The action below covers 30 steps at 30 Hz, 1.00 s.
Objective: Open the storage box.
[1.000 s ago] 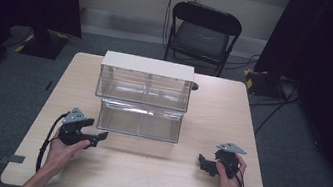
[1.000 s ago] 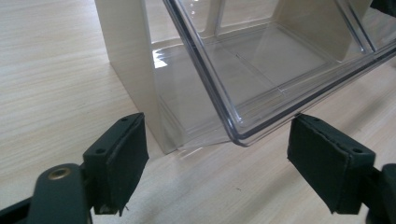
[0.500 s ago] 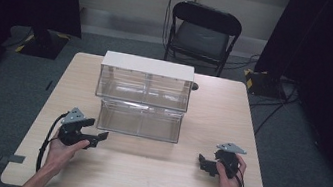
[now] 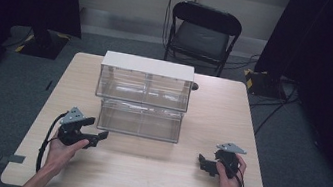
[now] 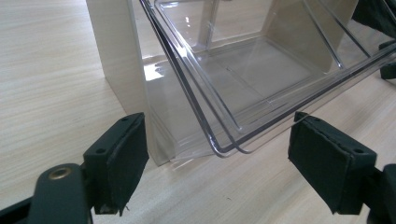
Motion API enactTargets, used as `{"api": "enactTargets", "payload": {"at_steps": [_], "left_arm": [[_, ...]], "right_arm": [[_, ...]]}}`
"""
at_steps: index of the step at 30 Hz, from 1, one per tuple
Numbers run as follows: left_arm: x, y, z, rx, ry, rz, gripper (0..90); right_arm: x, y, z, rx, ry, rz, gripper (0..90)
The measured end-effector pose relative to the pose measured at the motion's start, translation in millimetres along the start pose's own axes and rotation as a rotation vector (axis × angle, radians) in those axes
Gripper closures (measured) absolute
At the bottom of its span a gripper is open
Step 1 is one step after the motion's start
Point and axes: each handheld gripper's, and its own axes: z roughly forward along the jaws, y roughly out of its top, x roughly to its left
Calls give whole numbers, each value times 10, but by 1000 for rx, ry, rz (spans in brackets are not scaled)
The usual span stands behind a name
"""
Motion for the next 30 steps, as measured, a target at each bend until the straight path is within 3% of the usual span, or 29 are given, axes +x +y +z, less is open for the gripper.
{"api": "enactTargets", "payload": {"at_steps": [30], "left_arm": [[-14, 70, 25, -23, -10, -9, 169]], "right_arm": [[0, 0, 0, 0, 1, 0, 85]]}}
